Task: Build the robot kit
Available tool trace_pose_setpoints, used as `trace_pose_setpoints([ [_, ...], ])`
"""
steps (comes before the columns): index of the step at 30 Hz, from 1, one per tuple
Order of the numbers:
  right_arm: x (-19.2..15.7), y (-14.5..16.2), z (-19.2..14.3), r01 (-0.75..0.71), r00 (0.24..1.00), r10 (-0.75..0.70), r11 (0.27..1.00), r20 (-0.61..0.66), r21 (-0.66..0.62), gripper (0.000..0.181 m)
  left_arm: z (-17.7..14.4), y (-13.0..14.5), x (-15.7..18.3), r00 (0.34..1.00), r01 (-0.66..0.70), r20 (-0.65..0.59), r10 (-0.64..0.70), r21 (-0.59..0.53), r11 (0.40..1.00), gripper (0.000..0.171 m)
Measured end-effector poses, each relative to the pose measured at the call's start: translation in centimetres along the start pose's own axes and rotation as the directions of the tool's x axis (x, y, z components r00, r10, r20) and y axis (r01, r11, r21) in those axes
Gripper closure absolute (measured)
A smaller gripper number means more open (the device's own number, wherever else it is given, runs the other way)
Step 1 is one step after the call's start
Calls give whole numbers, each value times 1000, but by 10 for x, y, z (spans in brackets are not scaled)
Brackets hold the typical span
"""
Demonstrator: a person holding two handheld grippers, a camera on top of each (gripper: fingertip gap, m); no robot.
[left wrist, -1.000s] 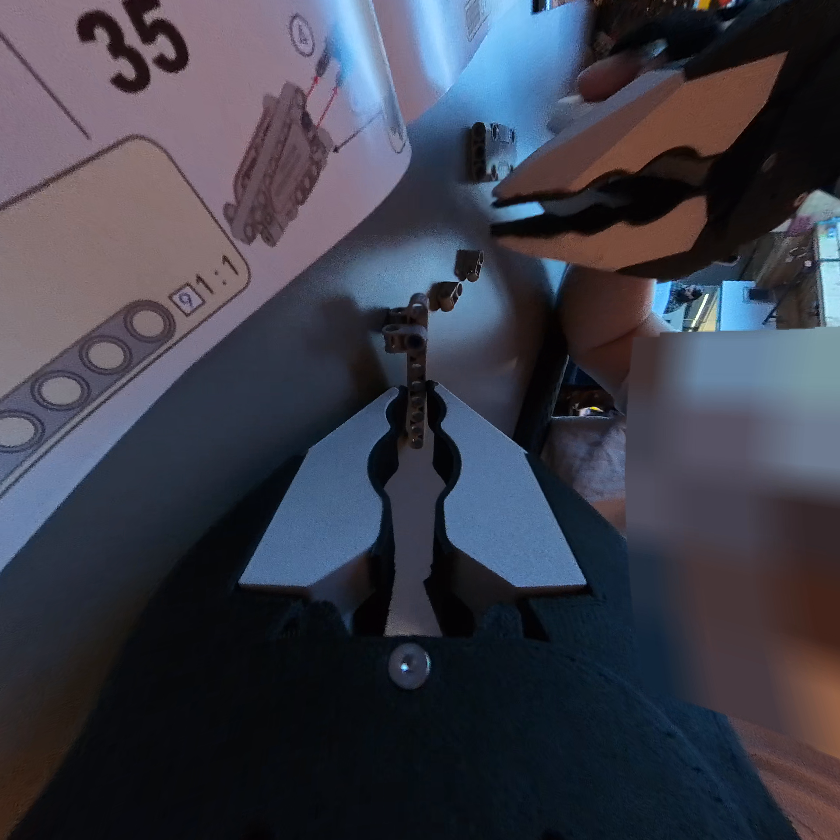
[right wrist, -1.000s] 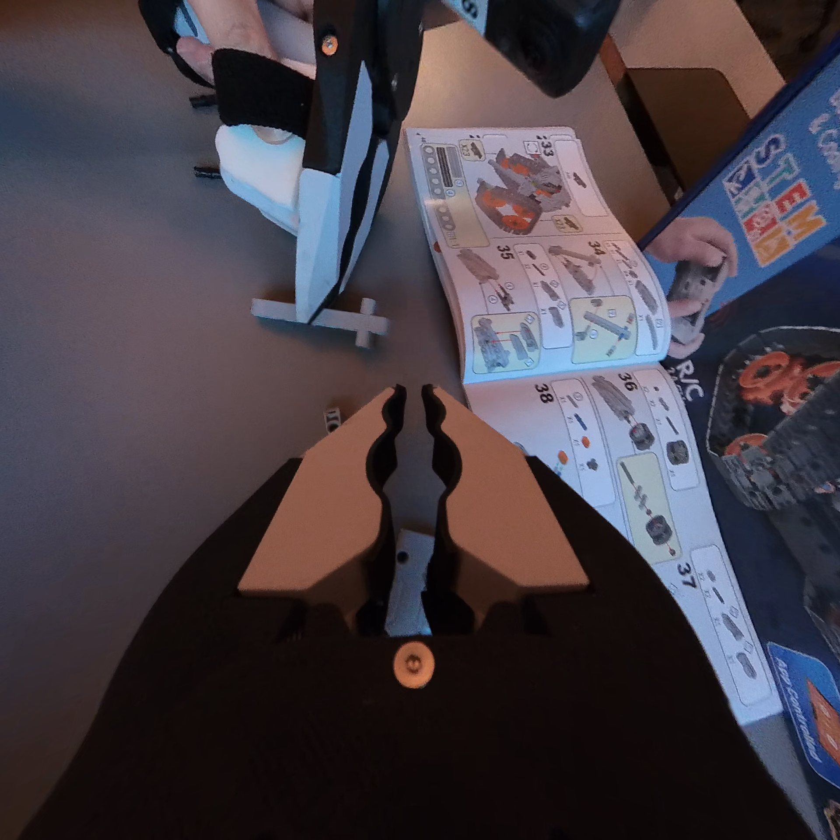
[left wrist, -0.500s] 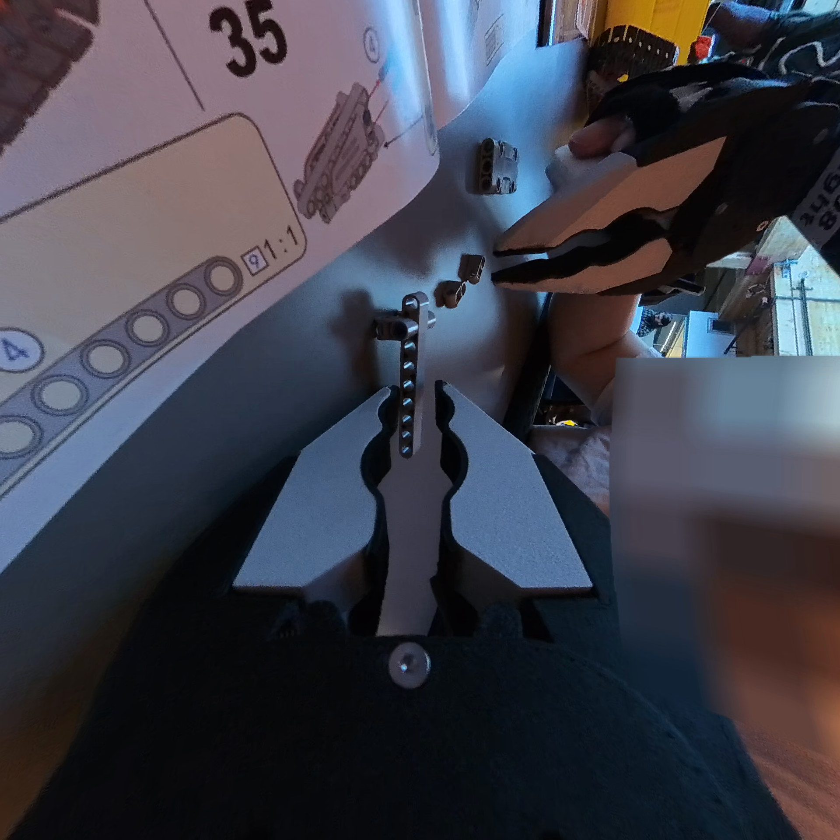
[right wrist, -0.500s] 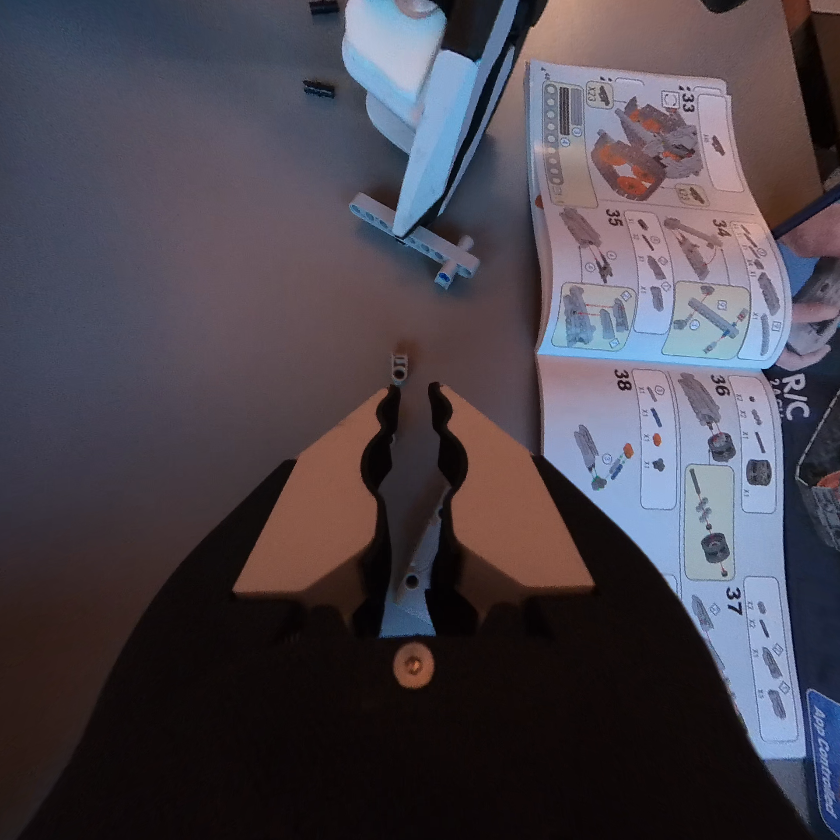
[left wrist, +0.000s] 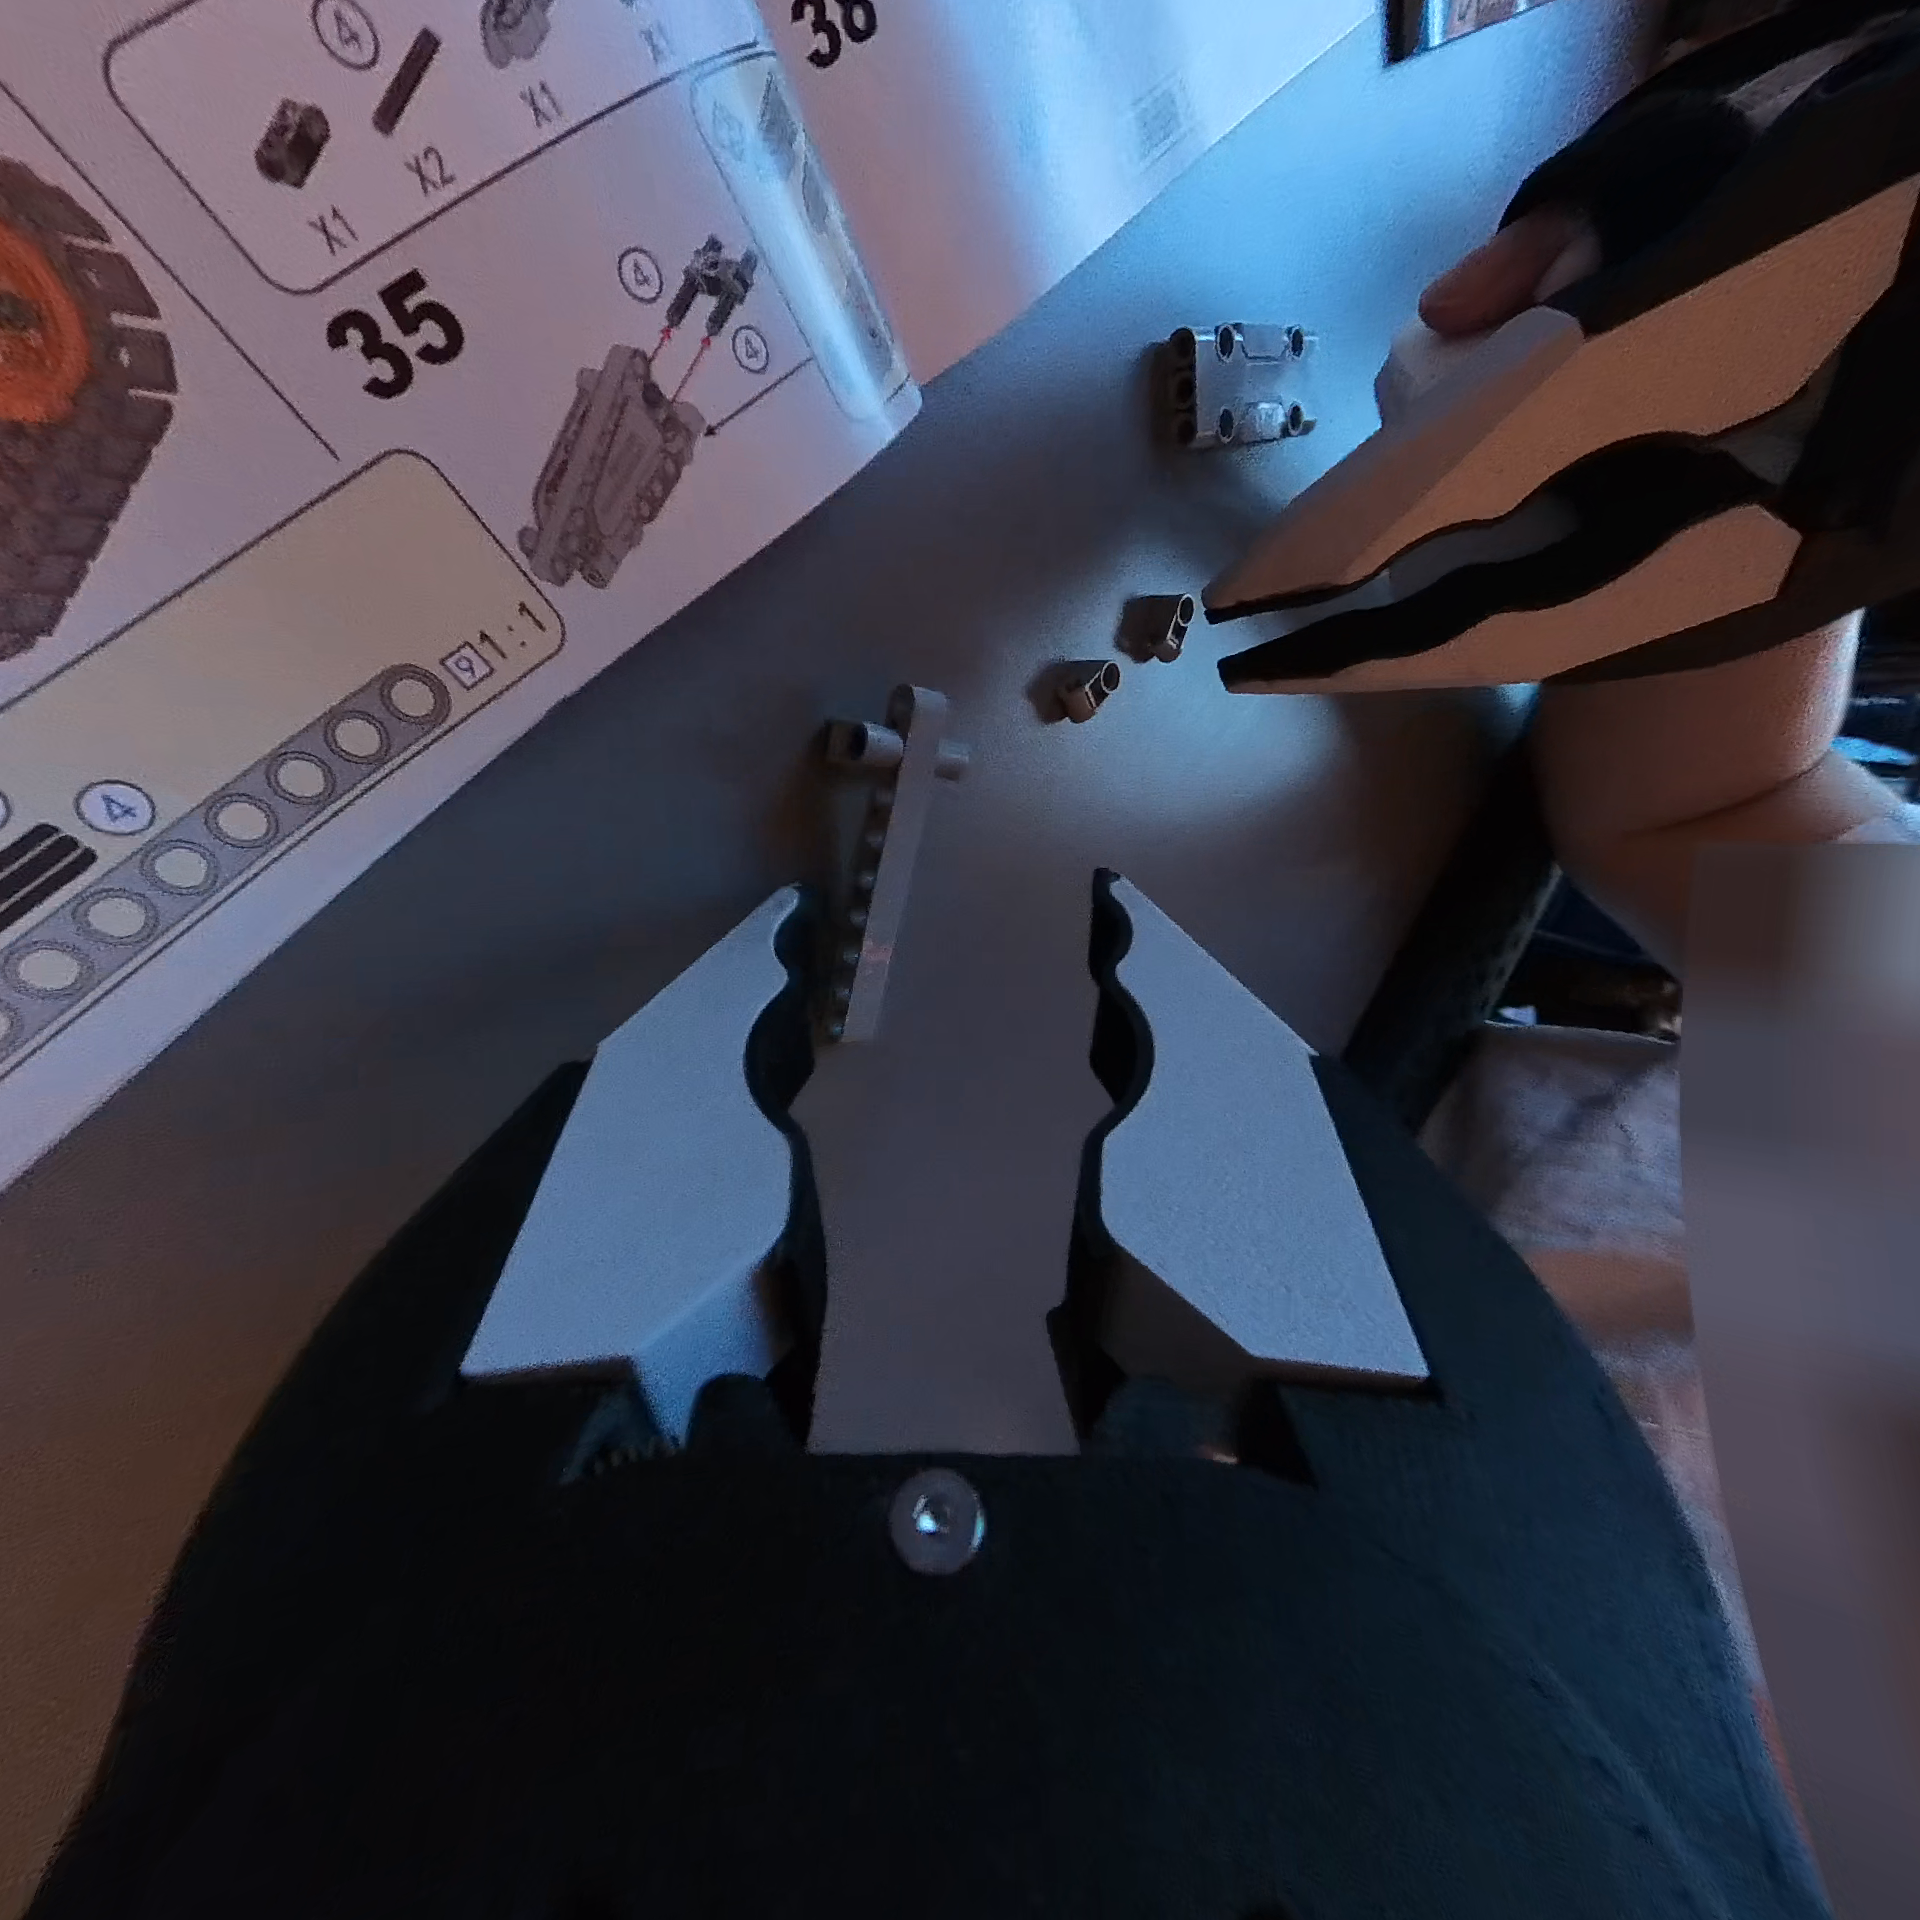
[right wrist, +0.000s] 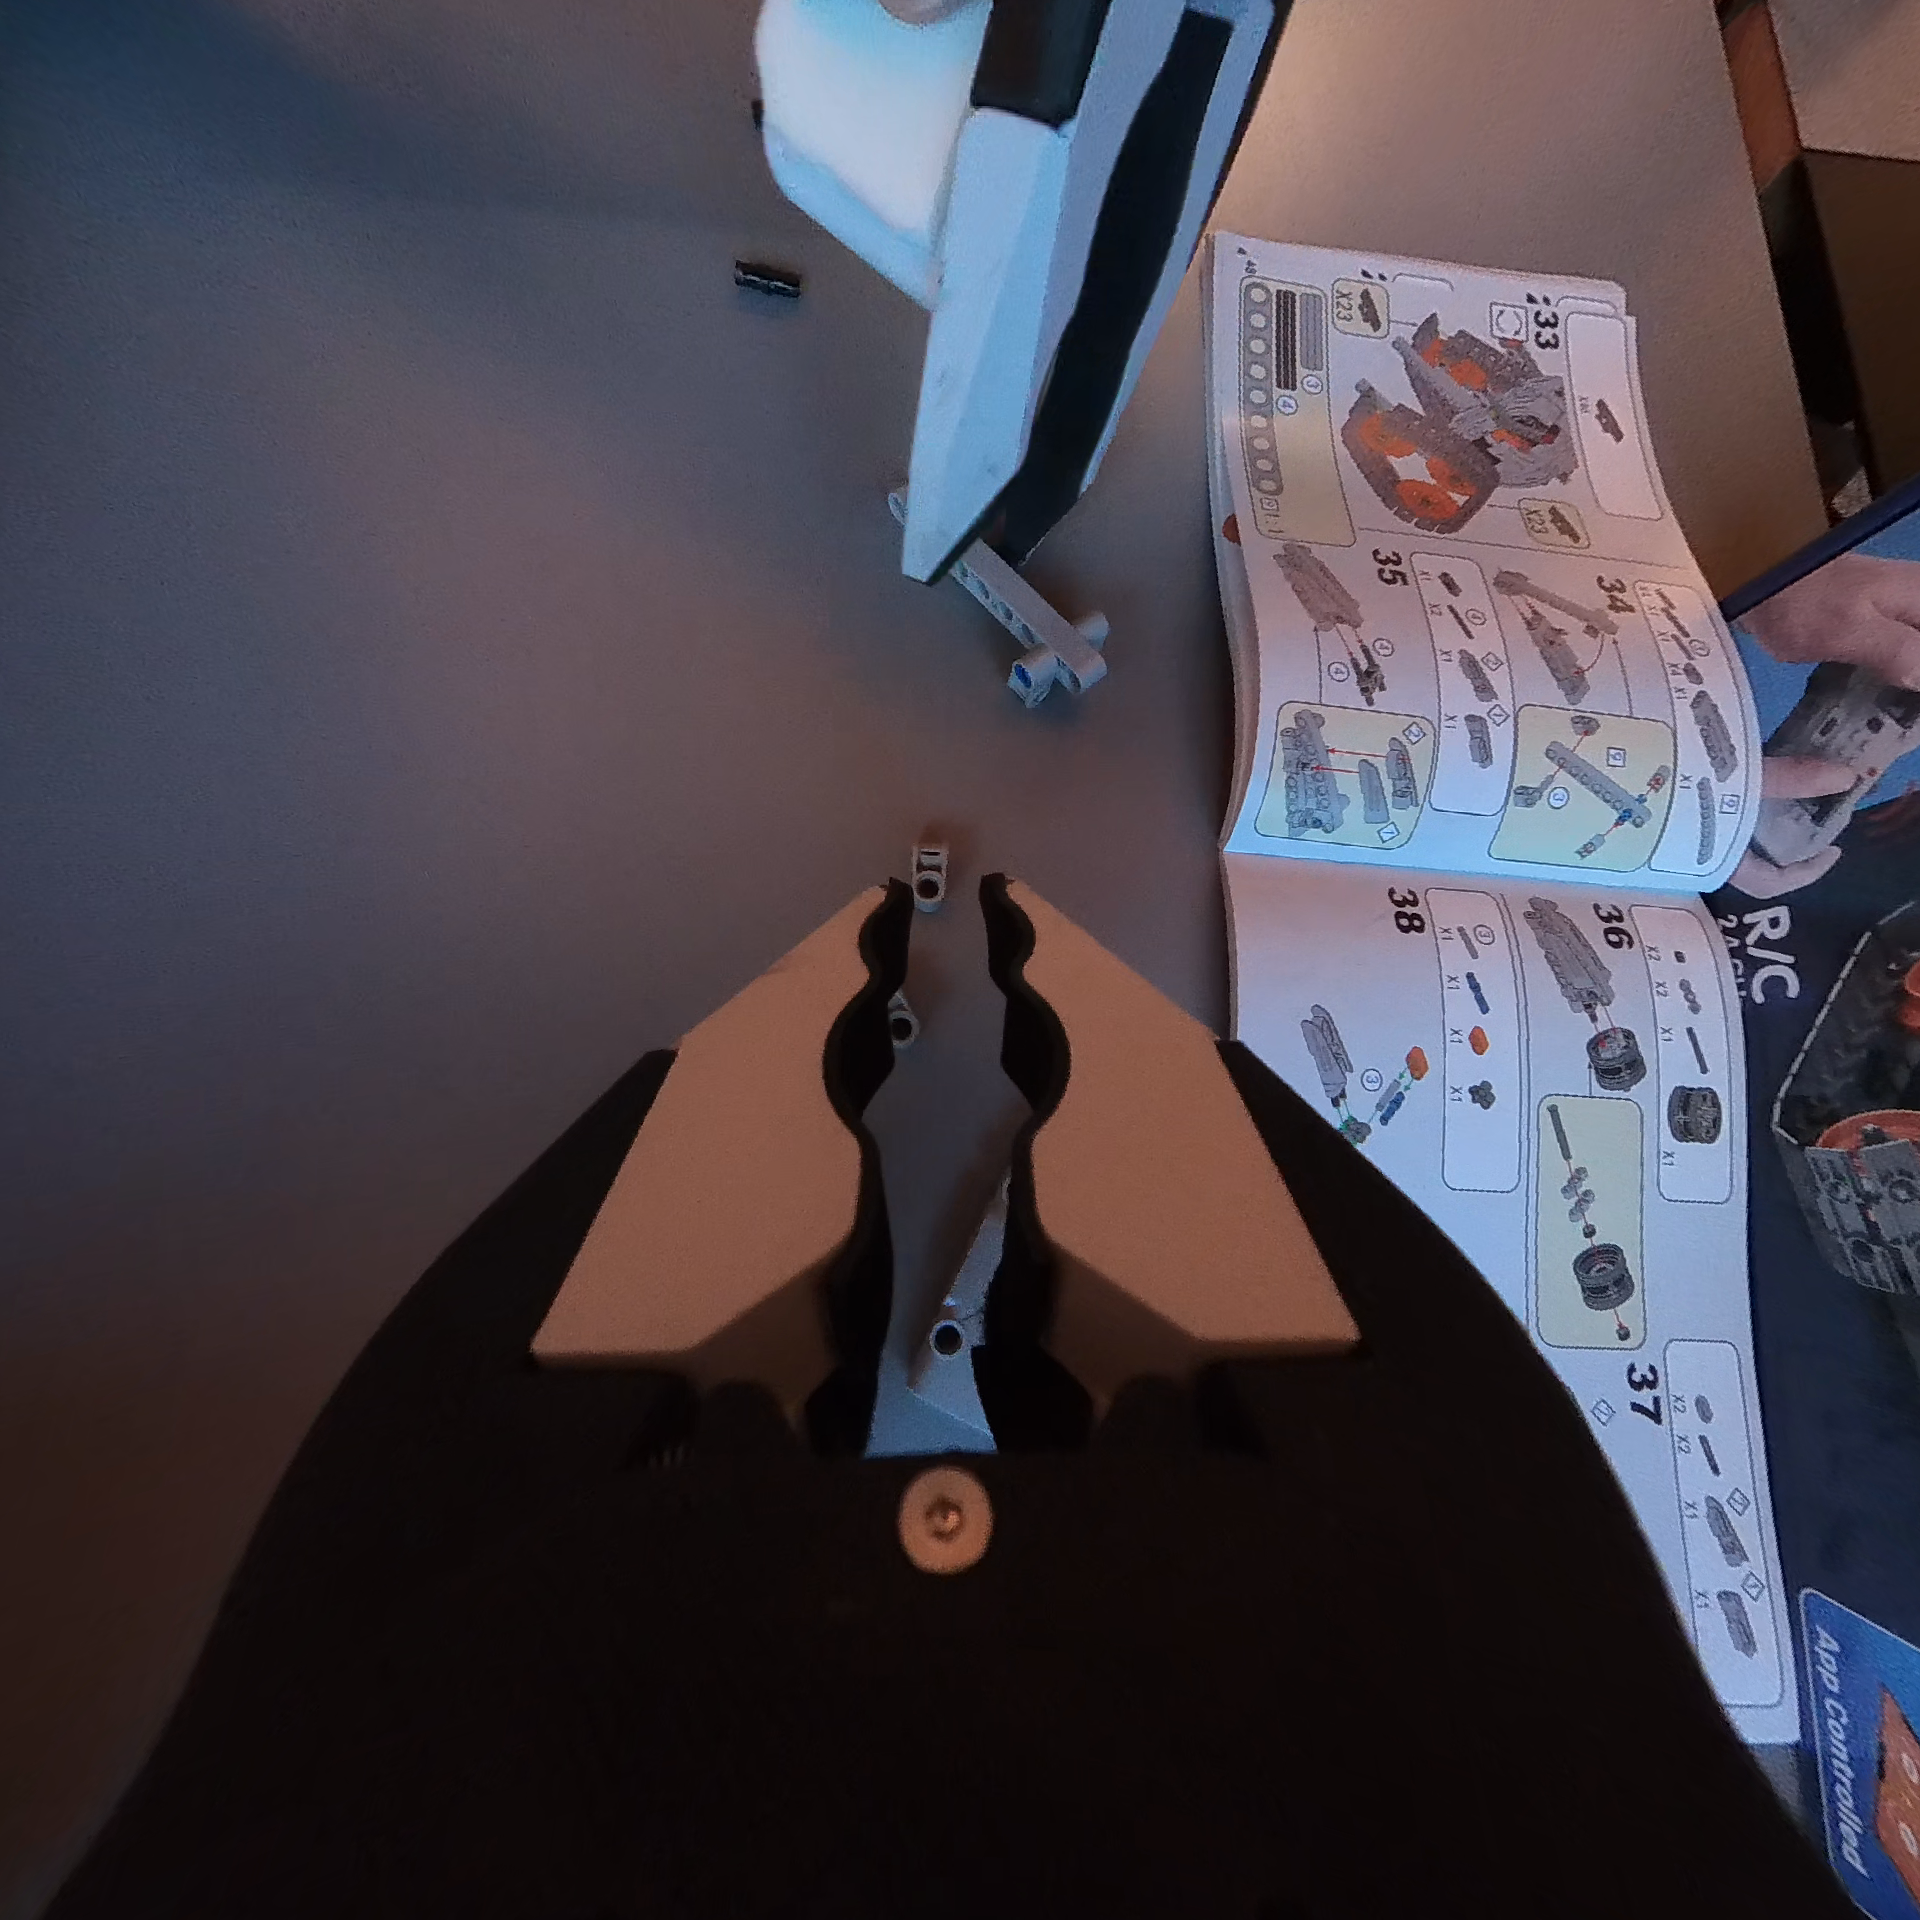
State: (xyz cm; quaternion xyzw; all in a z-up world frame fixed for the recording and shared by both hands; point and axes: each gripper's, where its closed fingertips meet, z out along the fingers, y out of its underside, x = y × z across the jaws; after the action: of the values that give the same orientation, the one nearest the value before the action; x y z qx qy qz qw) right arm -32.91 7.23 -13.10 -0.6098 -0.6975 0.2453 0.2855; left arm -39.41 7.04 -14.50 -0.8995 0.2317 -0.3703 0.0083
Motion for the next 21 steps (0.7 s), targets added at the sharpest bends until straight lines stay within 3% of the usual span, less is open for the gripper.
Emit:
trace_pose_setpoints([
  [2,1,0,-1,1,1000,-1,1000,-4,1,166,-4,-2,-3,998,-20,60,19,8,1000,114],
  [5,2,-2,-2,9,1000,-9,1000,-18,3,166,-24,-13,-8,976,-103,199,87,74,992,124],
  [7,4,-3,-3,16,999,-16,1000,-29,9,166,-46,-18,-16,919,-201,362,158,82,976,125],
  [9,5,-5,-4,23,999,-22,1000,-40,15,166,-68,-17,-20,844,-289,485,229,51,956,136],
  [10,6,-5,-5,25,999,-25,1000,-44,14,166,-74,-13,-18,830,-310,498,251,38,950,140],
  [12,9,-3,-7,30,998,-29,1000,-59,7,166,-76,-1,-6,870,-310,416,266,41,950,171],
  [17,-2,7,-17,46,999,-46,999,16,1,164,-77,19,-22,913,-259,321,253,-24,966,165],
  [21,-15,21,-14,109,992,-104,992,74,-58,163,-79,11,-23,928,-252,291,232,32,967,168],
])
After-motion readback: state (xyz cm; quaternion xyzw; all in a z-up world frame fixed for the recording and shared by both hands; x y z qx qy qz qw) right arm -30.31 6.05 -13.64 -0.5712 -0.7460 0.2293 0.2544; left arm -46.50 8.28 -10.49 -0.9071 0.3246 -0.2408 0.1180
